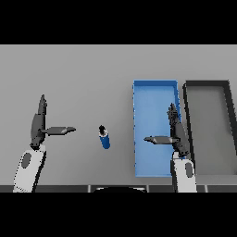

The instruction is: Pick up the blue pipe and place it into the blue bin.

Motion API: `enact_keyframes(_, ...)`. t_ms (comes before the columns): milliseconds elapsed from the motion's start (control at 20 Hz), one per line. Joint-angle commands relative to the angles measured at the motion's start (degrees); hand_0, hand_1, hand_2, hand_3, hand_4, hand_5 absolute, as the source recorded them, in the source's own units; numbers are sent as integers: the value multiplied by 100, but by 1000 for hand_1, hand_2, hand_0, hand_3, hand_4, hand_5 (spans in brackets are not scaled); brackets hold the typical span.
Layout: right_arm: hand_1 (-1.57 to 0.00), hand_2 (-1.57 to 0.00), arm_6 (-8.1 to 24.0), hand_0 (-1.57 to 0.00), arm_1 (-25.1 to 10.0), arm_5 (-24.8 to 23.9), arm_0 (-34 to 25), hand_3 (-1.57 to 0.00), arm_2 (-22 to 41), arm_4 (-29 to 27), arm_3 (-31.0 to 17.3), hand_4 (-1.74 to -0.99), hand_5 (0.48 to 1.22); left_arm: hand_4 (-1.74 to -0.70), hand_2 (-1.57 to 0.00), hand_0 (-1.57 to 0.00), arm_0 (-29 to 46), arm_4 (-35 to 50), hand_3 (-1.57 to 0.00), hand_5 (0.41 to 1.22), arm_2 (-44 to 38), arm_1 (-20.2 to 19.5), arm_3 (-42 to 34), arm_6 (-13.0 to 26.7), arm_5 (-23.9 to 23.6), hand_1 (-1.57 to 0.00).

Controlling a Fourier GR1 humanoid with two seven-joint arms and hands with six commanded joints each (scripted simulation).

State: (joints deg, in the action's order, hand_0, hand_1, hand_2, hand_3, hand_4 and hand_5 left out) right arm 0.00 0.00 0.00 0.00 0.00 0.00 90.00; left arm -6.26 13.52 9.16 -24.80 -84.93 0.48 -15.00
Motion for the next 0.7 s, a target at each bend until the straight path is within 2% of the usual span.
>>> enact_keyframes(0,1,1,-1,1,-4,-2,2,1,-4,-5,1,-1205,629,-966,1,1,1,-2,1,593,1,5,-5,-26,-5,1)
enact_keyframes(250,1,1,13,1,-46,12,4,1,-34,-41,41,-1205,629,-966,1,1,59,-26,1,593,34,32,-88,-56,-47,1)
enact_keyframes(300,1,1,-458,1,-439,96,205,1,92,346,237,-1205,629,-966,1,1,187,-96,1,593,195,-334,-56,-385,526,1)
enact_keyframes(350,1,1,-729,1,-649,139,398,1,227,630,401,-1201,628,-963,1,1,309,-102,1,592,217,-618,-14,-619,894,1)
enact_keyframes(400,1,1,-820,1,-736,163,548,1,355,832,526,-1197,627,-960,1,1,361,-138,1,590,274,-756,28,-753,1118,1)
enact_keyframes(500,1,1,-811,1,-857,204,683,1,403,925,728,-1193,622,-959,1,1,284,-125,1,592,280,-894,122,-839,1355,1)
enact_keyframes(650,1,1,-651,1,-857,178,631,1,445,998,751,-1203,625,-960,1,1,381,-23,1,593,349,-965,66,-1032,1675,1)
